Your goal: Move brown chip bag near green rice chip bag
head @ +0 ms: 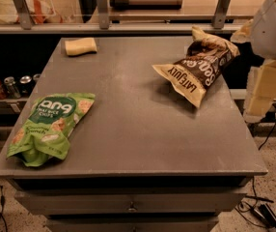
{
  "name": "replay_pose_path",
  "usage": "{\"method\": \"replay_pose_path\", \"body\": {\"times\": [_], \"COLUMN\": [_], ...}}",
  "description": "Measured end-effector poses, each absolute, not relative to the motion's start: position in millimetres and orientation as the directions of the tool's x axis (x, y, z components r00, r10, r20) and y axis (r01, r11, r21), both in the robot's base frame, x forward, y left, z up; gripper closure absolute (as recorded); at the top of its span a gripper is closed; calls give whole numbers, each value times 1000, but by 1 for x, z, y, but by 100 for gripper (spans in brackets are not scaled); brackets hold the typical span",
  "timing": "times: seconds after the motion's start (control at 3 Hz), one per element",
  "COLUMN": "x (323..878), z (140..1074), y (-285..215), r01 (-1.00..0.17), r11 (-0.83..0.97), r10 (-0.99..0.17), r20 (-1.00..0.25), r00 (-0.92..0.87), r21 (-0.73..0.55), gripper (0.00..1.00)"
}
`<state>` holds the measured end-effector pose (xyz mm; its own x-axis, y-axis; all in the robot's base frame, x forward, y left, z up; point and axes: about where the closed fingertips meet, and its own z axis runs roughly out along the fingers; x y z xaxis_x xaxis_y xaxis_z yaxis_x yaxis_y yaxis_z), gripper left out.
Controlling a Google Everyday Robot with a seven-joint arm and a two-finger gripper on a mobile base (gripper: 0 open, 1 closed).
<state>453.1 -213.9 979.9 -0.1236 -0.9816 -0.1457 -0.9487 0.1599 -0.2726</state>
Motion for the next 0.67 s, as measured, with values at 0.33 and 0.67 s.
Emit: {"method": "replay_pose_path", "body": {"times": [0.33,0.67], "x": [489,524], "z": [981,981], "y": [-206,-202], "r01": [-950,-912], "r11": [-42,-225], "r10": [-999,-973], "r20": [-19,129], "r00": [50,192], "r21": [-309,-344], "gripper": [0,0]}}
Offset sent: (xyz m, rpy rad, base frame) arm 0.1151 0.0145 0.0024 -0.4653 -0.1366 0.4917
